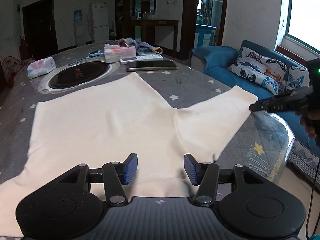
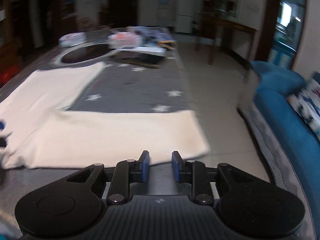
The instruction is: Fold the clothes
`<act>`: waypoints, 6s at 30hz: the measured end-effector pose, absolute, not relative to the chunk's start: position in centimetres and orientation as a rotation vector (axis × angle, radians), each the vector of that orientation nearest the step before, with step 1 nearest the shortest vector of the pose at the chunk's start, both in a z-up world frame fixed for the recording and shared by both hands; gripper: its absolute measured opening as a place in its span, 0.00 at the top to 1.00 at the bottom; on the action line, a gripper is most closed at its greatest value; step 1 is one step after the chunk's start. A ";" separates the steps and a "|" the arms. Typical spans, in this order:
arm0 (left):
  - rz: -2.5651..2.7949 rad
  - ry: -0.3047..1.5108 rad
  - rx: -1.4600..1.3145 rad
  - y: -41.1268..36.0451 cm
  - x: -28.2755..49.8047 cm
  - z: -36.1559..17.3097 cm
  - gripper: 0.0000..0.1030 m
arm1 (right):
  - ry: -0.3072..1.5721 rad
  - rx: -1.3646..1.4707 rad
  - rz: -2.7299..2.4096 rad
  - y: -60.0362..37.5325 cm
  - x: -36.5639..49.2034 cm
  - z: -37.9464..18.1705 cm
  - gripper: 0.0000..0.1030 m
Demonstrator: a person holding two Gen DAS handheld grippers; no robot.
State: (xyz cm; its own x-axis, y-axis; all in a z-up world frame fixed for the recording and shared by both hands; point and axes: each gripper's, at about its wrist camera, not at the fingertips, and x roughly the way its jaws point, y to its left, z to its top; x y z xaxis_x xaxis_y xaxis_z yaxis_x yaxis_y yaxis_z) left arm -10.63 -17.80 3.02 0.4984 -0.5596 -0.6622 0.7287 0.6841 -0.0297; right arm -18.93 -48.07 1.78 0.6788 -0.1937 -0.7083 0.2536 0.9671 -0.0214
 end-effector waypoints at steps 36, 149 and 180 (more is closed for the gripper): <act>-0.759 0.663 0.266 -16.8 -11.1 2.9 0.43 | 0.501 0.077 -0.097 -45.1 -17.3 13.1 0.96; 0.221 0.741 -0.157 6.8 -7.5 2.0 0.60 | 0.793 -0.222 0.279 -30.3 -9.1 2.3 0.65; 0.337 0.656 -0.500 13.8 -6.2 1.5 0.92 | 0.781 -0.244 0.273 -29.9 -9.4 2.2 0.57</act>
State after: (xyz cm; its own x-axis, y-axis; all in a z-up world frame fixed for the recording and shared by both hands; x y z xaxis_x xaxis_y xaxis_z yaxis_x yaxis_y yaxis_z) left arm -6.24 13.82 1.46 0.7459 0.1405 -0.6510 -0.4471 0.8302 -0.3330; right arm -9.44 -29.92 2.23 0.6786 0.1511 -0.7188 -0.3302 0.9369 -0.1148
